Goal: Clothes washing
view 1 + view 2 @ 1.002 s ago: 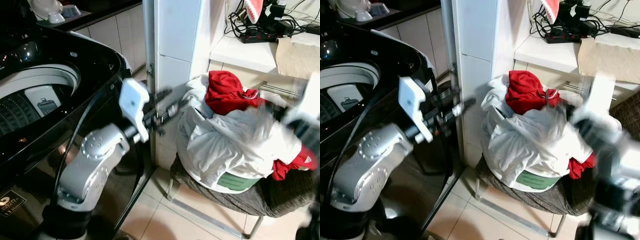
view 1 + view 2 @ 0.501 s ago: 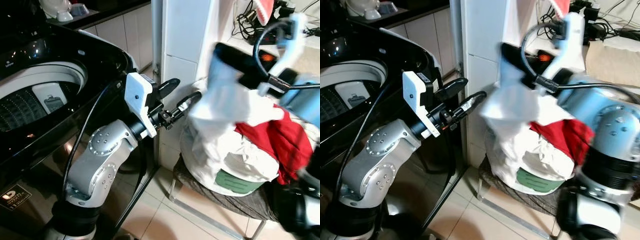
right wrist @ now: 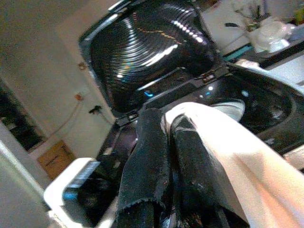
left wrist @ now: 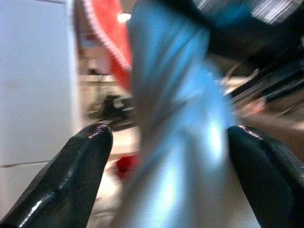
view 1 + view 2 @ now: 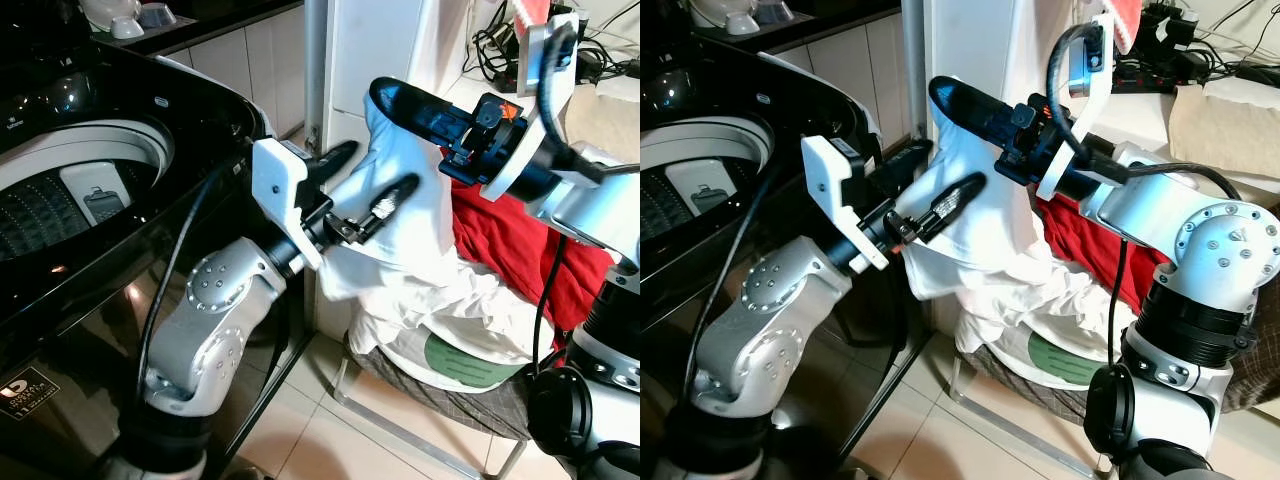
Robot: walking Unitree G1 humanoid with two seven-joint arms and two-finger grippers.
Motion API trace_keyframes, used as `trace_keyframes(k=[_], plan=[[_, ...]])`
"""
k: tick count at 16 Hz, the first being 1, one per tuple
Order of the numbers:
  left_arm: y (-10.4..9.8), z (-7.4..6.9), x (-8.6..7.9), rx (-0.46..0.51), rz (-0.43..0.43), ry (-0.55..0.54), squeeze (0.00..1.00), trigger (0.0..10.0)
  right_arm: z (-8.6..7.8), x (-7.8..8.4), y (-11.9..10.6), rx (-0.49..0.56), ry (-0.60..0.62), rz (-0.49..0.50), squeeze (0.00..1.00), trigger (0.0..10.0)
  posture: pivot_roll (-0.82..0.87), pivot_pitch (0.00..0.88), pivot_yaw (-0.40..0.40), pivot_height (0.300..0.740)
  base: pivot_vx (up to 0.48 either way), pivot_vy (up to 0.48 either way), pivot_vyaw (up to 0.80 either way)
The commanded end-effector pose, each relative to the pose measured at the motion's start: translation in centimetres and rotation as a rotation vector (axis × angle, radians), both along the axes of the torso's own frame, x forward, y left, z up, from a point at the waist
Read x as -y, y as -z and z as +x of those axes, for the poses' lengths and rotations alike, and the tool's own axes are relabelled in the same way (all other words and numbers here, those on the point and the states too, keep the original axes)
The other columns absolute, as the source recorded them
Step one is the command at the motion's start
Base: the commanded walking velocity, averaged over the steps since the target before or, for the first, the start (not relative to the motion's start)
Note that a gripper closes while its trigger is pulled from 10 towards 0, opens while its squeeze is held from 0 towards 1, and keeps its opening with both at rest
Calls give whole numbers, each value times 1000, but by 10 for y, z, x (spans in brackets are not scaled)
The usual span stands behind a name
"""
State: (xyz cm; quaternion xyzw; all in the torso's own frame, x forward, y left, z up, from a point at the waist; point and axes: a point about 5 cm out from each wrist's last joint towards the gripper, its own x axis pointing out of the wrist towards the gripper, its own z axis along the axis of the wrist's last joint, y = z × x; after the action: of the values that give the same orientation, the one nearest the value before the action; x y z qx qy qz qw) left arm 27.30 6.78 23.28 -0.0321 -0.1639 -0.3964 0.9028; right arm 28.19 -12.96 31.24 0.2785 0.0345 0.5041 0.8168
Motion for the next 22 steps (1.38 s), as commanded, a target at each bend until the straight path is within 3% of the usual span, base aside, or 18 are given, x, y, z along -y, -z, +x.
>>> trace_keyframes(k=[1, 5, 6, 7, 22], plan=[[0, 2, 3, 29, 48, -15, 0, 10000, -4, 0, -10, 32, -34, 32, 0, 0, -27, 0, -26, 740, 0, 0, 0], [8, -4, 14, 43, 92, 57, 0, 10000, -9, 0, -12, 29, -48, 41, 0, 0, -33, 0, -22, 740, 0, 0, 0], [10, -3, 15, 33, 92, 52, 0, 7686, -10, 0, -12, 26, -47, 39, 0, 0, -35, 0, -20, 740, 0, 0, 0], [11, -1, 15, 21, 90, 45, 0, 0, -10, 0, -12, 25, -44, 36, 0, 0, -35, 0, -20, 740, 0, 0, 0], [10, 4, 1, -7, 57, 12, 0, 0, -9, 2, -9, -5, 7, 22, 0, 0, -29, 0, -8, 740, 0, 0, 0]])
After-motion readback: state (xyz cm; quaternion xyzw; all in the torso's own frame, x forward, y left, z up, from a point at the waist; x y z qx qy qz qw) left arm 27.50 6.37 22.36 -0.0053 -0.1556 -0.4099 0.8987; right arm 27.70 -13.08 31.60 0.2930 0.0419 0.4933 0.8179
